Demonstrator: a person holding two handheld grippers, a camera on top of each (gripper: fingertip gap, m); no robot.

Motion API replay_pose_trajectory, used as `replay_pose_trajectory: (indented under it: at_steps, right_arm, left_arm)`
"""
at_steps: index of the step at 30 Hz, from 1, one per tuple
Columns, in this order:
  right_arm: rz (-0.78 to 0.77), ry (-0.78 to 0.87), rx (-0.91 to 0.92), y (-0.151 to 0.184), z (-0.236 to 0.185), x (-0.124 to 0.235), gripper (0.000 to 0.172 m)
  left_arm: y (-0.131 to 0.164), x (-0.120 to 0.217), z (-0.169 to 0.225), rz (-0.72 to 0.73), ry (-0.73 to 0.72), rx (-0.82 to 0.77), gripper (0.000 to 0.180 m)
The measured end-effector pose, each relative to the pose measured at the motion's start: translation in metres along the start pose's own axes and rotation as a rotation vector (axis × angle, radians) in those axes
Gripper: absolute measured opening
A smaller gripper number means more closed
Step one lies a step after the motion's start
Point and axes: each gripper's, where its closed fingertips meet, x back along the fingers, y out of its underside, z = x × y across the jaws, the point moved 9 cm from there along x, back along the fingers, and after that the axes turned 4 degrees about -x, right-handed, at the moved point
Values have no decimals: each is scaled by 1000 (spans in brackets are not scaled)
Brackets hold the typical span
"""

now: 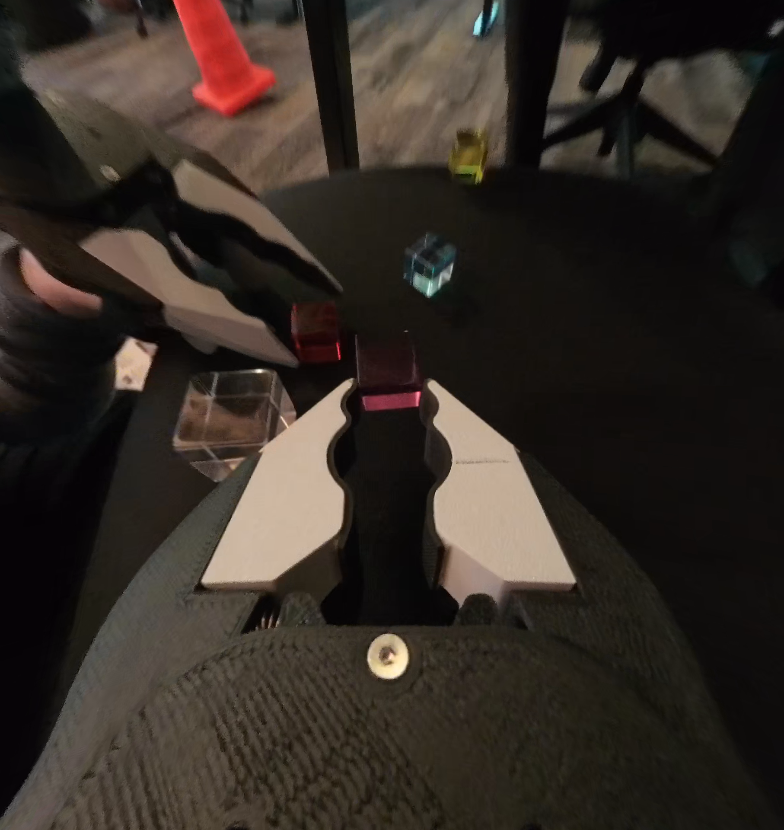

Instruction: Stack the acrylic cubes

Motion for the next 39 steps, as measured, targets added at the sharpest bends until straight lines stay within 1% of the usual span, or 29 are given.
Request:
replay_pose_trajectory:
  at_steps: [3, 5, 8, 12, 14, 16, 19, 23, 28, 29, 30, 31, 32, 33, 35, 37, 39]
  right_arm:
    - [148, -101, -5, -7, -9, 20, 26]
    - [155, -161, 39, -8, -19, 27, 26]
    - [59, -191, 97, -1, -31, 30, 26]
    - [-31, -204, 117, -1, -42, 32, 26]
    - [-79, -209, 127, 0, -47, 29, 26]
    - [-145, -186, 139, 2, -48, 23, 26]
    - [-184, -180, 142, 0, -49, 21, 26]
    - [-254, -157, 157, -5, -51, 24, 26]
    - [-322, -125, 122, -9, -54, 21, 26]
    - [-323, -109, 113, -9, -54, 21, 27]
    - [-321, -79, 106, -9, -55, 22, 40]
    - [-310, -43, 101, -8, -56, 24, 54]
    - [-272, -13, 94, -8, -61, 30, 63]
    - [-197, 4, 91, -8, -70, 37, 68]
    - [29, 28, 97, -3, -97, 56, 68]
    - [242, 72, 103, 13, -126, 72, 58]
    - [343, 168, 82, 40, -147, 81, 50]
  left_arm:
    - [-3, -5, 4, -34, -13, -34, 44]
    - [-5, -8, 9, -40, -4, -62, 35]
    - [-8, -10, 13, -55, 7, -82, 35]
    - [-8, -10, 14, -62, 34, -99, 35]
    - [-8, -7, 12, -57, 20, -122, 34]
    - [-9, -2, 9, -25, 26, -134, 34]
    - [-9, 9, 1, 36, 40, -151, 34]
    - [-6, 22, -5, 106, 128, -152, 34]
    - [-6, 33, -10, 173, 185, -152, 34]
    - [-6, 34, -9, 181, 196, -158, 34]
    - [-6, 35, -9, 189, 200, -159, 34]
    - [-5, 37, -9, 199, 202, -164, 34]
    - [-4, 40, -8, 216, 204, -171, 34]
    - [-2, 44, -8, 241, 200, -178, 34]
    - [1, 54, -5, 318, 199, -199, 34]
    - [3, 62, -3, 391, 209, -205, 33]
    - [-3, 68, 1, 439, 275, -210, 34]
